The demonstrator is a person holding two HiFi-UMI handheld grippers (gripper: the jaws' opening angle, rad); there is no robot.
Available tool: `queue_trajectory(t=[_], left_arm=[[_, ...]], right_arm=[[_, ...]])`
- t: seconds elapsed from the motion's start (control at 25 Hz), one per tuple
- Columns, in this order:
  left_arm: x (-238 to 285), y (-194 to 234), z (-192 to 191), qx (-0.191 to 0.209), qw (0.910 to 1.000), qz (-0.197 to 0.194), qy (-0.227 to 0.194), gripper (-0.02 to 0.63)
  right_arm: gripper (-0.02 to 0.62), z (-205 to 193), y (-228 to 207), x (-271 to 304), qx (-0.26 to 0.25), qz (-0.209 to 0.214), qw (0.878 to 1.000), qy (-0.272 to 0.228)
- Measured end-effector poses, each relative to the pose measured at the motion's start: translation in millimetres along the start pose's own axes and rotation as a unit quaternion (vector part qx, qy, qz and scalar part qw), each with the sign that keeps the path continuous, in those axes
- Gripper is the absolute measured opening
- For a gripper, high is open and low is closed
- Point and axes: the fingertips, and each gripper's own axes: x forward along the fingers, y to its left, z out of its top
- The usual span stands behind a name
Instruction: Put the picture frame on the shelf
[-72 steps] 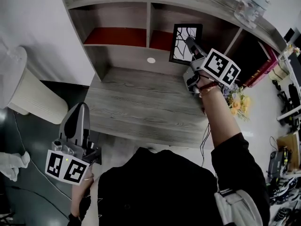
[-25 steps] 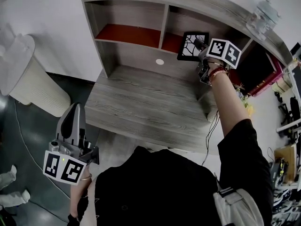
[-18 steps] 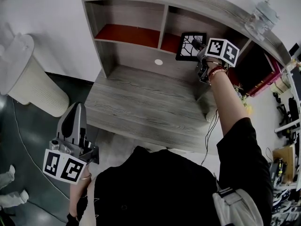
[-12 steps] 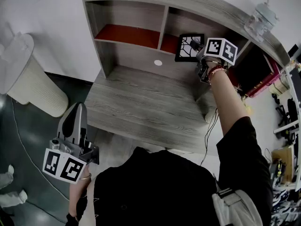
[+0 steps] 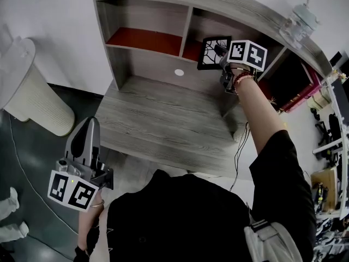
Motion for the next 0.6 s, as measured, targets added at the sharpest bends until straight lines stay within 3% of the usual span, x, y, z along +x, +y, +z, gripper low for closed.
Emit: queue_trajectory(t=[0.24,0.6], left_arm=[[1.0,-1.6,-1.9,-0.006,0.9999,-0.009,0.001,0.011],[0.6,0.7,-0.5,-0.011,0.9998,-0.014,0.000,0.011]], right_arm=[[0.167,-11.7,-11.6,6.0,0.062,0.009,0.998,0.029],[0.204,-14.3,-18.7,5.8,0.051,-0.024,0.998,0.037]])
